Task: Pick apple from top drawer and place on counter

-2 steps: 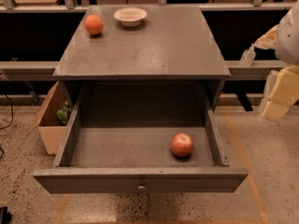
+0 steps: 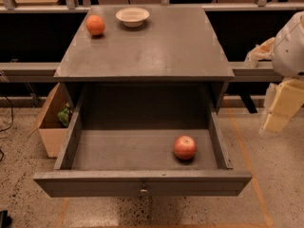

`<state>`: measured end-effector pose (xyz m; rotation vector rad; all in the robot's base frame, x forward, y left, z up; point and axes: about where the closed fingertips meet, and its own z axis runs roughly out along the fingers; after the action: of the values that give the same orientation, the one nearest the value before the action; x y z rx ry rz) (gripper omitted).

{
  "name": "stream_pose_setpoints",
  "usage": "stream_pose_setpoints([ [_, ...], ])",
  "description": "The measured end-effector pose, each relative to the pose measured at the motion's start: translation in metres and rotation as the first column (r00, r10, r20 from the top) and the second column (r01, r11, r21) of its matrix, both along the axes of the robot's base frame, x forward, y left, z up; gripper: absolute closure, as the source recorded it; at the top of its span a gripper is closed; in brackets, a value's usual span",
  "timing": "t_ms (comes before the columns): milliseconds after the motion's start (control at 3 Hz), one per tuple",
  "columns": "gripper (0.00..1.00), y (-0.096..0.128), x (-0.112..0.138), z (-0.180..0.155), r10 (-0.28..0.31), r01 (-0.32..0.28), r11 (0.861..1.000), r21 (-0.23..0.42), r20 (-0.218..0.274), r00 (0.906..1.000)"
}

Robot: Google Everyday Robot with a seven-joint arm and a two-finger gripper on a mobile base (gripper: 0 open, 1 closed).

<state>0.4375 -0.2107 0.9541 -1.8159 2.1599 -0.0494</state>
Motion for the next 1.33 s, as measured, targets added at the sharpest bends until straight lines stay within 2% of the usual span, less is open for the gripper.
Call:
stream_pose_setpoints([
  [333,0.0,0.034,-0.003,-0.11,0.269,-0.264,0.962,0.066,-0.099,0.958],
  [667,0.0,0.054,0.001,-0.175,0.489,-0.491,0.871,0.009,-0.106,0.8658],
  [1000,0.0,0.053,0.0,-0.178,0.558,-0.561,0.828,-0.01,-0.094,0.8249],
  [1333,0.0,0.053,0.0,-0.177,0.557,-0.56,0.828,-0.009,-0.094,0.825],
])
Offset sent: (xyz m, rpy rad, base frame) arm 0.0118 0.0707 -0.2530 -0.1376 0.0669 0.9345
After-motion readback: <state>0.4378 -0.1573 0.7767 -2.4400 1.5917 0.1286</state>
